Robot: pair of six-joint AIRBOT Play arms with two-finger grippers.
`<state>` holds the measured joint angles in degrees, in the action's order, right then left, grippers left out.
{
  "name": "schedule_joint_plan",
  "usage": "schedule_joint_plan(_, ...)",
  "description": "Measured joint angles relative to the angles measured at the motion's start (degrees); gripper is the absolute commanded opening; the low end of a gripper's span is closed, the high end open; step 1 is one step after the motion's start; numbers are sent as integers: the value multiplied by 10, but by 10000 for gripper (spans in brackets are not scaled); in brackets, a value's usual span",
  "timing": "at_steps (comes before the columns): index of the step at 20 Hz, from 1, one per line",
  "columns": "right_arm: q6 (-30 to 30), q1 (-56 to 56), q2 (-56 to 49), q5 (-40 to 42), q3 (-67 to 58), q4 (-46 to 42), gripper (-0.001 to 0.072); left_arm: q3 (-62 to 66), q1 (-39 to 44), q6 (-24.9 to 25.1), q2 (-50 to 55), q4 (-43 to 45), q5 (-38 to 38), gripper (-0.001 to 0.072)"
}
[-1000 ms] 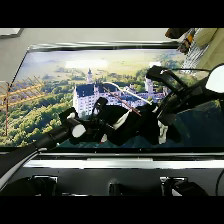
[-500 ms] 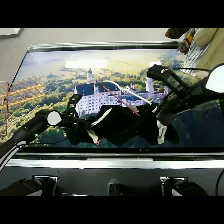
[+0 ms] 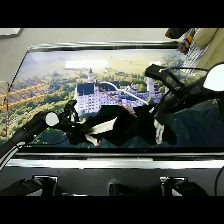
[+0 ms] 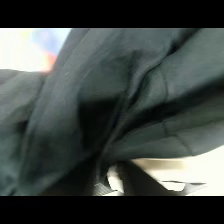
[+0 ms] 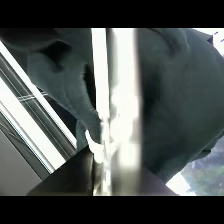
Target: Fold the clothes and pants, and hang the long-sleeved shirts on hangers.
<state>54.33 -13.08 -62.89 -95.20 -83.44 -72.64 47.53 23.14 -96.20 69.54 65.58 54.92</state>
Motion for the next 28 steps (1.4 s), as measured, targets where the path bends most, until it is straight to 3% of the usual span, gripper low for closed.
schedule_joint_plan(1, 0, 0, -1, 3, 0, 2, 47, 5, 1, -1, 0, -8, -5, 614)
schedule_joint_plan(3, 0, 0, -2, 10, 0, 5, 47, 23, 1, -2, -8, -18, -7, 623)
schedule_joint_plan(4, 0, 0, -3, 13, 0, 6, 47, 36, 1, -3, -16, -21, -1, 700)
schedule_joint_plan(5, 0, 0, -3, 16, 0, 7, 47, 49, 1, -10, -24, -23, 5, 720)
schedule_joint_plan(11, 0, 0, -3, 23, 0, 8, 47, 101, 39, -79, -75, -38, -7, 720)
schedule_joint_plan(16, 0, 0, -3, 24, 0, 8, 47, 110, 182, -217, -45, 3, -89, 720)
schedule_joint_plan(17, 0, 0, -3, 24, 0, 8, 47, 111, 208, -252, -33, 24, -99, 684)
schedule_joint_plan(18, 0, 0, -3, 24, 0, 8, 47, 111, 231, -287, -20, 45, -109, 590)
schedule_joint_plan(20, 0, 0, -3, 25, 0, 8, 47, 112, 261, -339, 3, 73, -127, 590)
schedule_joint_plan(24, 0, 0, -3, 27, 0, 8, 47, 113, 275, -388, 35, 103, -161, 590)
schedule_joint_plan(28, 0, 0, -3, 27, 0, 8, 48, 113, 262, -403, 49, 111, -177, 588)
